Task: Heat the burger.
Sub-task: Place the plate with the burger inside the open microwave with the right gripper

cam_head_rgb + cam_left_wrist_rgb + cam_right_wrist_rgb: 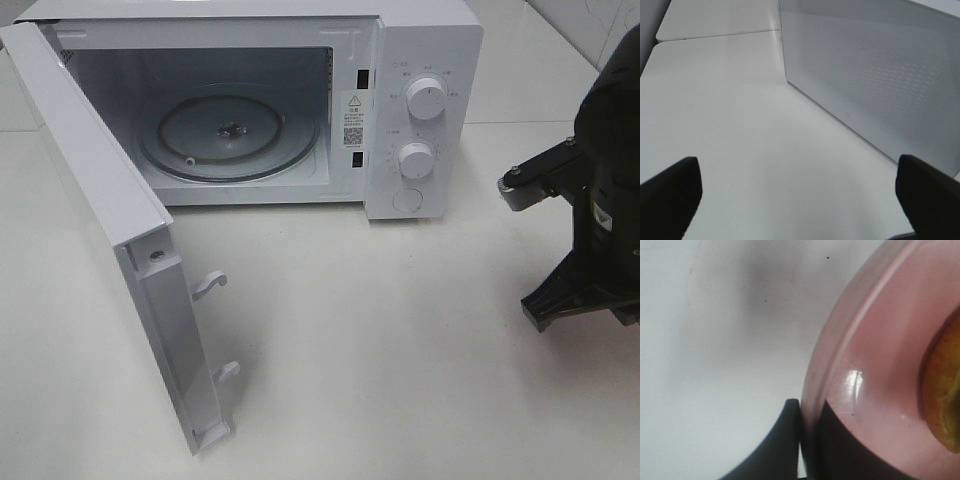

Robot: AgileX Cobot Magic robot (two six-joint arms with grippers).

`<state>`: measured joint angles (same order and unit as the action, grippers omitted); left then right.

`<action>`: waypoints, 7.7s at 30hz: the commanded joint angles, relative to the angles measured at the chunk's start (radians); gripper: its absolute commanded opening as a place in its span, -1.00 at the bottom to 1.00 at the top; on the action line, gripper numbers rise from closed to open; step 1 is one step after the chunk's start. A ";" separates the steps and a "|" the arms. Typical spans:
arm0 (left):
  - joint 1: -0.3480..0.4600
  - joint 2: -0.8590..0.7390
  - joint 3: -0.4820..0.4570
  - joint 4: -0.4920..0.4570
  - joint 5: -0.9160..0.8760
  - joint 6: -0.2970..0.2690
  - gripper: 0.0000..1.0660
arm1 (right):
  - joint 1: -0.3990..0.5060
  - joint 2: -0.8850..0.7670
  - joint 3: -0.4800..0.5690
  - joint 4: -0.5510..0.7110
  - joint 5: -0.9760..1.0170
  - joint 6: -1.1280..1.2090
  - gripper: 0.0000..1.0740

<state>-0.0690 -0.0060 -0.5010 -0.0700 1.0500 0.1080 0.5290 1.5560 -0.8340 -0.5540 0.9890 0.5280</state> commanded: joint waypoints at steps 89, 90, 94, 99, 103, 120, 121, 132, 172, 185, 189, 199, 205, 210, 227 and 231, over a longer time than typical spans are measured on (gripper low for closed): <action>-0.004 -0.018 0.003 -0.001 -0.010 0.000 0.83 | 0.337 -0.101 0.086 -0.156 -0.312 -0.870 -0.99; -0.004 -0.018 0.003 -0.001 -0.010 0.000 0.83 | 0.337 -0.101 0.086 -0.156 -0.335 -0.888 -0.99; -0.004 -0.018 0.003 -0.001 -0.010 0.000 0.83 | 0.337 -0.101 0.086 -0.156 -0.418 -0.985 -1.00; -0.004 -0.018 0.003 -0.001 -0.010 0.000 0.83 | 0.337 -0.101 0.086 -0.156 -0.501 -1.094 -1.00; -0.004 -0.018 0.003 -0.001 -0.010 0.000 0.83 | 0.337 -0.101 0.086 -0.156 -0.567 -1.169 -1.00; -0.004 -0.018 0.003 -0.001 -0.010 0.000 0.83 | 0.221 -0.101 0.086 0.083 -0.648 -1.572 -1.00; -0.004 -0.018 0.003 -0.001 -0.010 0.000 0.83 | 0.204 -0.101 0.086 0.172 -0.648 -1.679 -1.00; -0.004 -0.018 0.003 -0.001 -0.010 0.000 0.83 | 0.138 -0.101 0.085 0.627 -0.662 -2.258 -1.00; -0.004 -0.018 0.003 -0.001 -0.010 0.000 0.83 | 0.116 0.223 -0.297 0.678 -0.694 -2.298 -1.00; -0.004 -0.018 0.003 -0.001 -0.010 0.000 0.83 | 0.116 0.338 -0.423 0.596 -0.694 -2.194 -1.00; -0.004 -0.018 0.003 -0.001 -0.010 0.000 0.83 | 0.116 0.369 -0.468 0.547 -0.692 -2.144 -1.00; -0.004 -0.018 0.003 0.003 -0.010 0.000 0.83 | 0.116 0.458 -0.567 0.474 -0.689 -2.035 -1.00; -0.004 -0.018 0.003 0.003 -0.010 0.000 0.83 | 0.116 0.522 -0.654 0.353 -0.645 -1.908 -1.00; -0.004 -0.018 0.003 0.004 -0.010 0.000 0.83 | 0.116 0.570 -0.740 0.308 -0.612 -1.812 -1.00; -0.004 -0.018 0.003 0.004 -0.010 0.000 0.83 | 0.116 0.742 -0.998 0.274 -0.531 -1.684 -1.00; -0.004 -0.018 0.003 0.004 -0.010 0.000 0.83 | 0.116 0.774 -1.044 0.273 -0.522 -1.677 -1.00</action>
<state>-0.0690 -0.0060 -0.5010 -0.0670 1.0500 0.1080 0.6510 2.3340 -1.8470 -0.2670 0.5150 -1.1580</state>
